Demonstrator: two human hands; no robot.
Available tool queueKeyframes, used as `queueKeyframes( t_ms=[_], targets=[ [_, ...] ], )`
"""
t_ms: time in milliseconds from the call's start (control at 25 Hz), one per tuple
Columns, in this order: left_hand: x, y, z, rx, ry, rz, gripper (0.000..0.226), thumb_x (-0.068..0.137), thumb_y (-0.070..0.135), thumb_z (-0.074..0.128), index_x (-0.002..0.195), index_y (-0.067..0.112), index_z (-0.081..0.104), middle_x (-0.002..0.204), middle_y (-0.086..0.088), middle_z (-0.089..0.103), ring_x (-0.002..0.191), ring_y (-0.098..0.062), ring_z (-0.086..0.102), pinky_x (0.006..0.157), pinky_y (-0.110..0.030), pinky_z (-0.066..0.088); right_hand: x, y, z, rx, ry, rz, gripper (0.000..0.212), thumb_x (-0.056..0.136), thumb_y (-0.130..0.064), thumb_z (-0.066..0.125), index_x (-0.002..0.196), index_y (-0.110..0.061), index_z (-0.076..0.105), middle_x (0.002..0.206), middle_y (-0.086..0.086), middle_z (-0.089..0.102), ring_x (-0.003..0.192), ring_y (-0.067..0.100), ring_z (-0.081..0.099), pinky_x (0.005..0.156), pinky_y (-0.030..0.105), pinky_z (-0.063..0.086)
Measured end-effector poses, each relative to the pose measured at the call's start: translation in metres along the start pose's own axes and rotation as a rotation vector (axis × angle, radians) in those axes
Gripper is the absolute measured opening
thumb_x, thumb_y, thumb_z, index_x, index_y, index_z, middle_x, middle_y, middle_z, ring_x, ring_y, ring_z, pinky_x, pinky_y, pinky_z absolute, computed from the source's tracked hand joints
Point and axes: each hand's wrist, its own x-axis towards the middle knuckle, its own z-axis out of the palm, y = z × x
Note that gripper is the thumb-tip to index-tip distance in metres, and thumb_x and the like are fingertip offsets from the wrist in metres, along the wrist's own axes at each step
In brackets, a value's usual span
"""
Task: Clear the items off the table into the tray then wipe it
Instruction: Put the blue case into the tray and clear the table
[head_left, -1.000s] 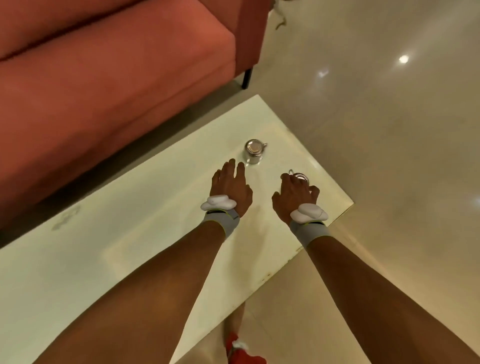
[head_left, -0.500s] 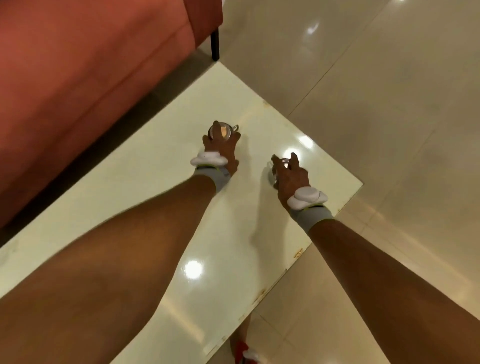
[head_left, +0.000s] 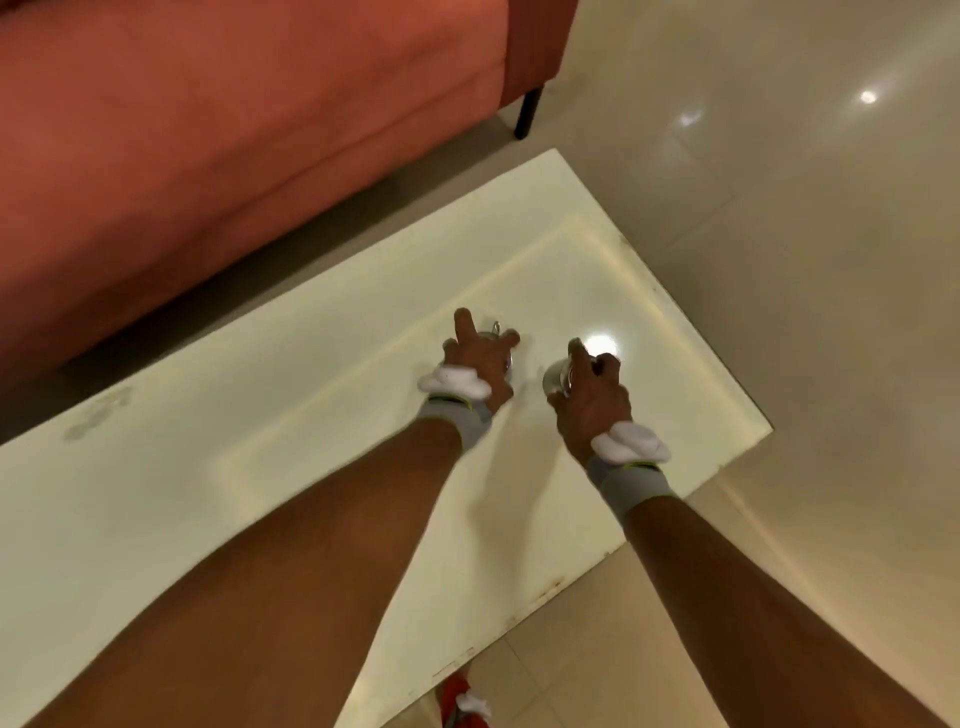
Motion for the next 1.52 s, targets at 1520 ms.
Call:
queueKeyframes(
  t_ms=[1520],
  targets=[
    [-0.778, -0.489, 0.052, -0.607, 0.957, -1.285, 0.068, 0.064, 0.055, 0.059, 0.118, 0.014, 0.052, 0.107, -0.001, 0.06, 0.084, -0.026, 0.063, 0.068, -0.038, 0.053, -0.617, -0.533, 0.383, -0.56, -0.679, -1.458, 0.066, 0.088, -0.044, 0.052, 0.144, -0.026, 0.024, 0.148, 0.001, 0.03, 0.119, 0.028, 0.039, 0.103, 0.038, 0.035]
  ],
)
